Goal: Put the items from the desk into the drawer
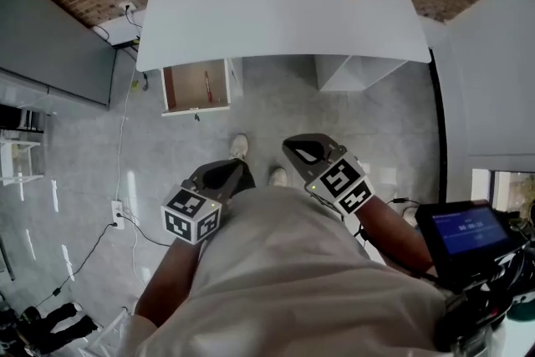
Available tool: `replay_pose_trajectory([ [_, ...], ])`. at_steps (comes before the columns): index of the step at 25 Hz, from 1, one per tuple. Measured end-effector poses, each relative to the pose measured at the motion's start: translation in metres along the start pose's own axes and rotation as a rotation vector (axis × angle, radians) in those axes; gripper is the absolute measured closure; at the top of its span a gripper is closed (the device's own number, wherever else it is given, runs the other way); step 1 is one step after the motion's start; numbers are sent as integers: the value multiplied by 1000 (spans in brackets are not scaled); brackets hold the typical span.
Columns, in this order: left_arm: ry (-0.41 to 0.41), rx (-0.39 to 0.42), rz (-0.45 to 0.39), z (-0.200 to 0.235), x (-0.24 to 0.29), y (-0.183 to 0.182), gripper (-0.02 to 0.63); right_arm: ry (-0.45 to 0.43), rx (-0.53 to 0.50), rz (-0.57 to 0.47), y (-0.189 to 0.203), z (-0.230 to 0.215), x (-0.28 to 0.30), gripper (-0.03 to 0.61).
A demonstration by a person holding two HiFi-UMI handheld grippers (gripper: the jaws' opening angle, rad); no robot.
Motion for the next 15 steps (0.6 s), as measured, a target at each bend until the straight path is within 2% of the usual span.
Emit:
replay_pose_trajectory([
  [15, 10, -26, 17, 6, 6, 3, 606, -17, -13, 20, 1, 0, 6, 576],
])
Point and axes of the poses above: the fingertips, and each gripper's own axes: x forward along the fingers, z to its left, y out of its underside, the point moved 7 cm from there along -x, backward along the fingers, and after that the axes turned 6 degrees about y, right-handed, at the moved point
